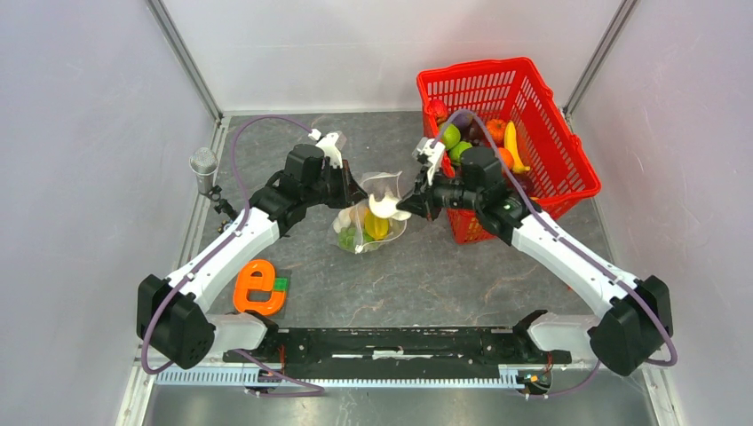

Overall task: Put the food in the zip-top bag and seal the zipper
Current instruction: Place the fake vegetable in the zipper food storage bag.

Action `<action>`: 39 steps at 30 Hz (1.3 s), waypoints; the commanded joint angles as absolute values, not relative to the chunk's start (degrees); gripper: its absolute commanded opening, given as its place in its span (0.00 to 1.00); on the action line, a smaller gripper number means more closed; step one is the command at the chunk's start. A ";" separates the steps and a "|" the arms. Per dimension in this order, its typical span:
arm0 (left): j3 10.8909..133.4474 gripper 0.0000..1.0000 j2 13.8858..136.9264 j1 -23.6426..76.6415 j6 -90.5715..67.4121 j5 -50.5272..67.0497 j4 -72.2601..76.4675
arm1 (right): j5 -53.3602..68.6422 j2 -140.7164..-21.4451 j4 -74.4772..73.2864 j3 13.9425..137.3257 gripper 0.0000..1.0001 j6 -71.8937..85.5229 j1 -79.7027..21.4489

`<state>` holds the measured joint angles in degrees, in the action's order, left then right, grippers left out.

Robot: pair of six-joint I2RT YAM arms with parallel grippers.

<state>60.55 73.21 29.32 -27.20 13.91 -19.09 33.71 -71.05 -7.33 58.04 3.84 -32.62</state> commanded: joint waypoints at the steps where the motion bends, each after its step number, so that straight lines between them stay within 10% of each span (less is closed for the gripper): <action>1: 61.88 0.02 72.82 29.03 -28.97 15.47 -15.99 | 33.21 -73.34 -10.55 62.11 0.07 0.75 -35.20; 31: 63.30 0.02 70.76 28.85 -28.43 13.85 -16.96 | 1.43 -85.23 -2.98 68.13 0.16 7.56 -45.17; 39: 62.93 0.02 68.90 28.49 -28.51 10.85 -16.79 | -4.33 -83.99 1.07 65.08 0.38 10.20 -46.30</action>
<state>60.60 71.70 29.08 -27.20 12.36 -19.16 -0.89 -85.23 -3.14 65.21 7.75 -46.59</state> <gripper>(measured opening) 0.040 0.340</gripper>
